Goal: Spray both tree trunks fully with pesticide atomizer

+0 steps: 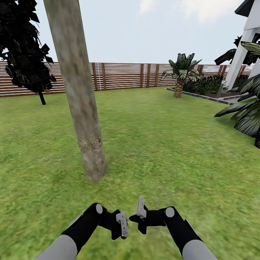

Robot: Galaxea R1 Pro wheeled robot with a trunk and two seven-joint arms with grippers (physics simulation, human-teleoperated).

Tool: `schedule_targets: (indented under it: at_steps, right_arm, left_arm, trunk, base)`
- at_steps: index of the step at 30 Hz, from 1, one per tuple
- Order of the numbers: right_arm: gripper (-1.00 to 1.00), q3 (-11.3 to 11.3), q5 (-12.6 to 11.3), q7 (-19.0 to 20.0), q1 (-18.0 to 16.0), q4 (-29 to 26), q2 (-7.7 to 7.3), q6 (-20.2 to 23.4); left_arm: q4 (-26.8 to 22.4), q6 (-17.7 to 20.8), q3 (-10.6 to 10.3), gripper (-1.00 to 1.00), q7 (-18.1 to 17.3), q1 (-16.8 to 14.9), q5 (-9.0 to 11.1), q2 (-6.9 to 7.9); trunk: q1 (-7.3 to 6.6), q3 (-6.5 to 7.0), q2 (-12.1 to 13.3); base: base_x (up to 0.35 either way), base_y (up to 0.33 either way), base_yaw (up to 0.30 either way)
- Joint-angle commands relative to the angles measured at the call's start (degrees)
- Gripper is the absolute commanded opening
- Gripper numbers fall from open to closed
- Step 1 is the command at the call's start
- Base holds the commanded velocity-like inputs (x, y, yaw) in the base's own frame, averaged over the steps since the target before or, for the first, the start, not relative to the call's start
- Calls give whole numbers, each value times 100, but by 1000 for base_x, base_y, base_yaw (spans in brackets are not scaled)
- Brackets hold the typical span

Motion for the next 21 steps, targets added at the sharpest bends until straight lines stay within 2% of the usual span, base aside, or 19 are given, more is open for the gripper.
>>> schedule_targets:
  at_steps: [1, 3, 11, 12, 15, 17, 19, 21]
  right_arm:
    - [-100, -43, 50, 30, -3, -6, 8, -30]
    - [-100, -43, 50, 30, -3, -7, 7, -33]
    - [-100, -43, 58, 25, -3, 5, 6, -31]
    - [100, -43, 61, 23, -3, 6, 4, -35]
    - [100, -43, 59, 21, -3, 9, -16, -38]
    - [100, -50, 59, 17, -3, 10, -27, -39]
    - [100, -57, 64, -57, 4, 47, -41, -45]
    - [100, -63, 64, -317, 10, 182, -71, -48]
  left_arm:
    - [-10, 51, 52, -100, -16, 4, -12, 60]
    - [-9, 49, 106, -100, -10, 11, -28, 195]
    - [-3, 19, 145, -100, -8, 79, -41, 940]
    - [20, -4, 155, -100, -8, 84, -41, 1049]
    - [185, -37, 170, -100, 1, 88, -5, 1422]
    - [300, -48, 214, -100, 102, 91, 13, 1603]
    - [392, -48, 345, -100, 427, 100, 20, 1670]
    - [522, -54, 446, -100, 820, 141, 35, 1661]
  trunk:
    - [-1, -5, -3]
    - [-1, -5, -3]
    - [-1, -5, -3]
    - [-1, -5, -3]
    - [-1, -5, -3]
    - [-1, -5, -3]
    - [-1, -5, -3]
    - [-1, -5, -3]
  base:
    - [0, 0, 0]
    - [0, 0, 0]
    - [0, 0, 0]
    - [0, 0, 0]
    - [0, 0, 0]
    - [0, 0, 0]
    - [0, 0, 0]
    - [0, 0, 0]
